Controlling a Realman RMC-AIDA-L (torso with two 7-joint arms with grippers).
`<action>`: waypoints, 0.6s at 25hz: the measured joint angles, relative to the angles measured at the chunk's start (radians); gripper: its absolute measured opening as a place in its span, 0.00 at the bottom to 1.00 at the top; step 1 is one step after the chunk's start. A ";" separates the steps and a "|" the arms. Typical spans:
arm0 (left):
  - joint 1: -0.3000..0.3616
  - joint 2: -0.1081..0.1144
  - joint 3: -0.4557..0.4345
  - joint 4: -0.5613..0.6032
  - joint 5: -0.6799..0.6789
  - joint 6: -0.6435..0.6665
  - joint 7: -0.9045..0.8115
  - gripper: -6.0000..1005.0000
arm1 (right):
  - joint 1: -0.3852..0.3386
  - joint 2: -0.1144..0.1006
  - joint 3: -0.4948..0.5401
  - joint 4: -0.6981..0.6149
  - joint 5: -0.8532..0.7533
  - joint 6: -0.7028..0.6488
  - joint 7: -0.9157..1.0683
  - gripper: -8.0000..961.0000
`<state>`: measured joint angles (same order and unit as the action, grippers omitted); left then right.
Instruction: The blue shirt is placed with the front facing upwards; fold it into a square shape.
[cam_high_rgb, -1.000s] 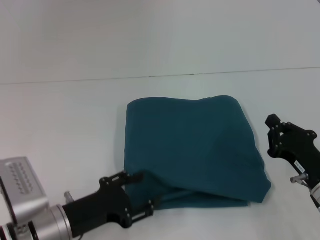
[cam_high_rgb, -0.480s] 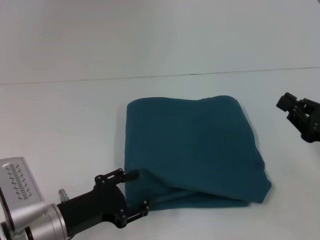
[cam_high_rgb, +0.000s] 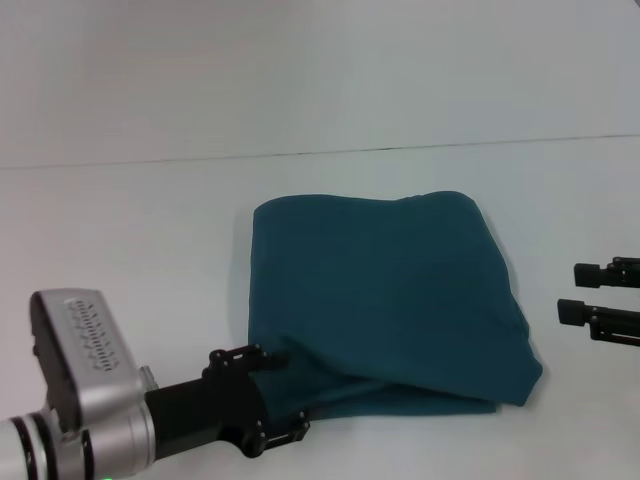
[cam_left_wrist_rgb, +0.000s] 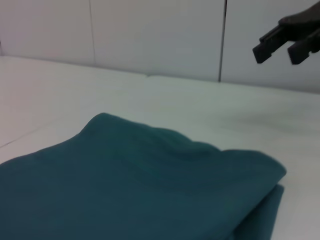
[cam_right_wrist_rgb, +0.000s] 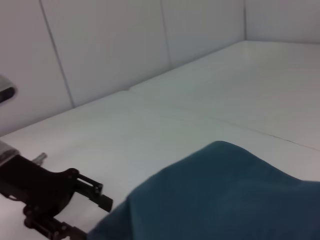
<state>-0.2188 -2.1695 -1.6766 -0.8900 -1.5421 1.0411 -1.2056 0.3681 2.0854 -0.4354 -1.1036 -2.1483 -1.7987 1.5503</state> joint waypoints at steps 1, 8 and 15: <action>0.012 -0.001 0.037 -0.044 0.020 -0.056 -0.029 0.69 | -0.005 0.001 0.005 0.006 0.001 0.009 -0.002 0.30; 0.027 -0.001 0.093 -0.094 0.037 -0.156 -0.047 0.69 | -0.019 0.002 0.021 0.086 0.001 0.068 -0.019 0.71; 0.045 -0.003 0.139 -0.178 0.155 -0.186 -0.108 0.69 | -0.022 0.001 0.029 0.092 0.001 0.086 -0.012 0.94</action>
<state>-0.1738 -2.1728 -1.5378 -1.0684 -1.3874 0.8551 -1.3138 0.3461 2.0864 -0.4061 -1.0116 -2.1474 -1.7130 1.5378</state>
